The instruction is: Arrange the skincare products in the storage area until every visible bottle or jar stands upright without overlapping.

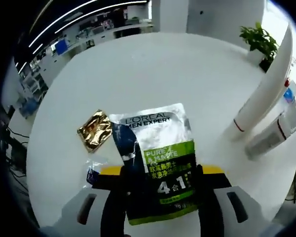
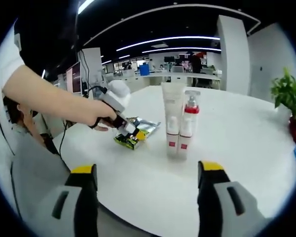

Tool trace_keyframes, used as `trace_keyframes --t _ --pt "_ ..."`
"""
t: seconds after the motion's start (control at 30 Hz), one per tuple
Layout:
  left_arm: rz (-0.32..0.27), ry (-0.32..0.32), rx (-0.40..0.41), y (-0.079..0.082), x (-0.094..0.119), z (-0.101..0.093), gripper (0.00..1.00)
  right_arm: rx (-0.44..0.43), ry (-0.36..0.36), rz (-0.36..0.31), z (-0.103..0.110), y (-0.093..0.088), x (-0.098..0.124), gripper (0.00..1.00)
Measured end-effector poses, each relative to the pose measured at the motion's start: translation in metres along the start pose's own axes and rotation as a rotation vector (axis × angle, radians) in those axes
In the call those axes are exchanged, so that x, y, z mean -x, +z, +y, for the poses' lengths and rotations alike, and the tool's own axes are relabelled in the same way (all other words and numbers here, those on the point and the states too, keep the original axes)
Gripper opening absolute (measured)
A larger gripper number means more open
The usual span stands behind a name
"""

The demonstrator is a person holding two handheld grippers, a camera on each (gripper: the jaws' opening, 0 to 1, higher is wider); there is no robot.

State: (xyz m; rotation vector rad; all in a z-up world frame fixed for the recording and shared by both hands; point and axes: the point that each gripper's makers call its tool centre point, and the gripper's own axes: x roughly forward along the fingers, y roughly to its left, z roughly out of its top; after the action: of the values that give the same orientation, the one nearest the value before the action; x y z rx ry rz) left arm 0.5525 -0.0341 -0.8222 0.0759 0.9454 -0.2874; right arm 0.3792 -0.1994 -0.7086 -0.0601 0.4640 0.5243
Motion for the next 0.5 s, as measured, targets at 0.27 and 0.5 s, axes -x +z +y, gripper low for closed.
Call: trace_keyframes --t 0.27,0.5 --pt "-0.010 -0.003 -0.043 0.000 -0.001 -0.004 0.45 0.000 -0.004 0.004 0.000 -0.001 0.000 0.84" --pt "-0.023 -0.015 -0.090 0.002 -0.002 -0.010 0.25 0.000 -0.007 0.010 -0.001 -0.002 0.000 0.84"
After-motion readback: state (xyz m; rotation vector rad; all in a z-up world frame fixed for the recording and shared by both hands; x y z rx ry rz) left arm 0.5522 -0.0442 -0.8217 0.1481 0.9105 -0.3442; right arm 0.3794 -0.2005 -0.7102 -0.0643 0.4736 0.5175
